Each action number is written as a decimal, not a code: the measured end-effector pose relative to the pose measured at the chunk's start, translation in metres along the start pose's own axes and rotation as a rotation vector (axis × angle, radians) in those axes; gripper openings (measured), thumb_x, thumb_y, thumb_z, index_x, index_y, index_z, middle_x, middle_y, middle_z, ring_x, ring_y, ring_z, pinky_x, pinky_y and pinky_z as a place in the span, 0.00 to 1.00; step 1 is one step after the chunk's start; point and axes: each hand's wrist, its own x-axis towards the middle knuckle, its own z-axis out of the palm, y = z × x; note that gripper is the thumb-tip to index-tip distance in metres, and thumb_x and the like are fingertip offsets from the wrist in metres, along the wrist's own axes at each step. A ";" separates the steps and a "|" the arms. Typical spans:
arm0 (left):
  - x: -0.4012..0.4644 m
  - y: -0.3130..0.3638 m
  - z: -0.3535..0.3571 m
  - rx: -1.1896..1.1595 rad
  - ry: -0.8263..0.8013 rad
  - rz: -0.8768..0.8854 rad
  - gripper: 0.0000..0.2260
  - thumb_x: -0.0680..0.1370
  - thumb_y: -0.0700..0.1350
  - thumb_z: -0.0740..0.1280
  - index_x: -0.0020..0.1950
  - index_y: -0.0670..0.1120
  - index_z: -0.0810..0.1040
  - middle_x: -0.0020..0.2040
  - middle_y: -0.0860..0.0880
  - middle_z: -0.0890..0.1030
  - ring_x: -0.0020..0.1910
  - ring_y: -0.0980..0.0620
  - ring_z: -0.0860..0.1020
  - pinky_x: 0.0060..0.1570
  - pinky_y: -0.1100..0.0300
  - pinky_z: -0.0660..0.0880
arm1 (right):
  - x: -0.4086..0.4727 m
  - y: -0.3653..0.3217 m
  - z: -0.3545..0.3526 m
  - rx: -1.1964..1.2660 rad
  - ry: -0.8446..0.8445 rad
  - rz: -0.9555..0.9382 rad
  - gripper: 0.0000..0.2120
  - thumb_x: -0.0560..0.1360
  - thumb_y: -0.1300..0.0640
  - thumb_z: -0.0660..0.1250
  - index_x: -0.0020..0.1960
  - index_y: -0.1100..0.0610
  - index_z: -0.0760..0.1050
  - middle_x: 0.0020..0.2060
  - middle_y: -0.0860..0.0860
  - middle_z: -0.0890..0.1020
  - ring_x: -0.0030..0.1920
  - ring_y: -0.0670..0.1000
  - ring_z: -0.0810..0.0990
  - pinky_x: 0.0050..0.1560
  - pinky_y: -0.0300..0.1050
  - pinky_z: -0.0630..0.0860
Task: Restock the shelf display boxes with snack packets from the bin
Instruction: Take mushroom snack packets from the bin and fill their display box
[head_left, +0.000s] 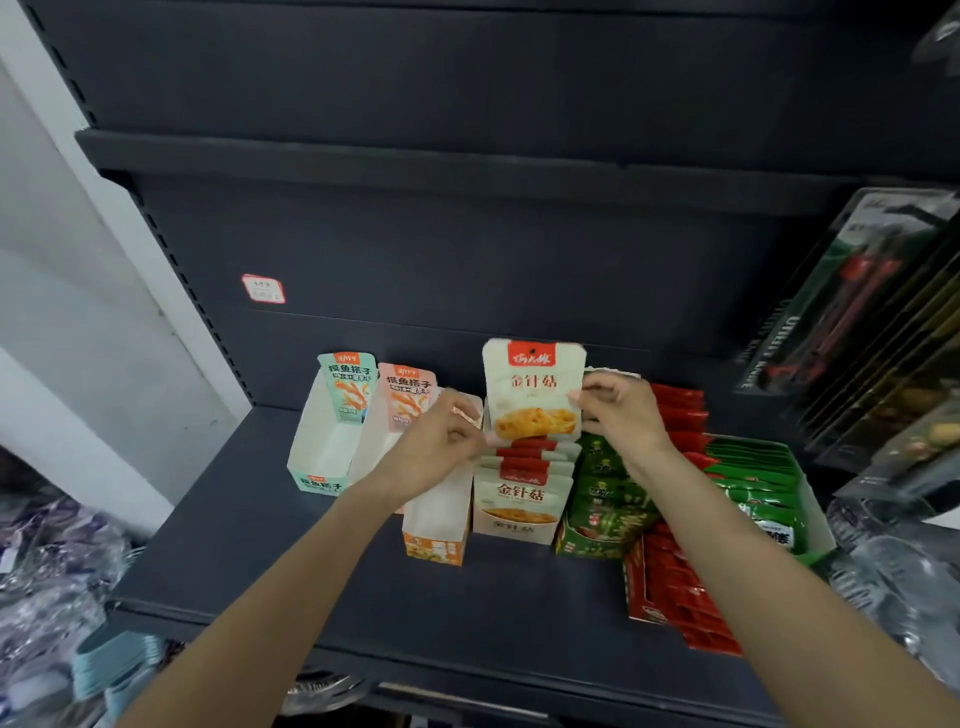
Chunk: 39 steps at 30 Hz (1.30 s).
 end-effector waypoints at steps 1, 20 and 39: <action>0.002 0.000 0.001 0.000 0.073 -0.011 0.10 0.78 0.47 0.66 0.56 0.50 0.66 0.48 0.52 0.80 0.46 0.56 0.80 0.48 0.64 0.76 | 0.002 0.004 -0.001 -0.058 -0.028 0.009 0.04 0.76 0.64 0.66 0.49 0.59 0.78 0.47 0.54 0.83 0.49 0.50 0.82 0.48 0.43 0.80; 0.038 0.012 0.005 0.205 0.250 0.069 0.05 0.76 0.44 0.68 0.47 0.44 0.79 0.51 0.48 0.83 0.48 0.52 0.81 0.48 0.59 0.77 | 0.005 0.004 0.001 -0.208 -0.096 -0.033 0.12 0.73 0.69 0.68 0.50 0.54 0.76 0.47 0.48 0.81 0.51 0.48 0.80 0.51 0.46 0.80; 0.041 0.010 0.002 0.540 0.141 0.228 0.11 0.79 0.45 0.64 0.60 0.47 0.79 0.56 0.49 0.80 0.52 0.51 0.78 0.54 0.59 0.76 | 0.006 0.015 -0.005 -0.647 -0.020 -0.335 0.10 0.75 0.60 0.68 0.55 0.53 0.82 0.51 0.47 0.83 0.41 0.40 0.78 0.42 0.25 0.71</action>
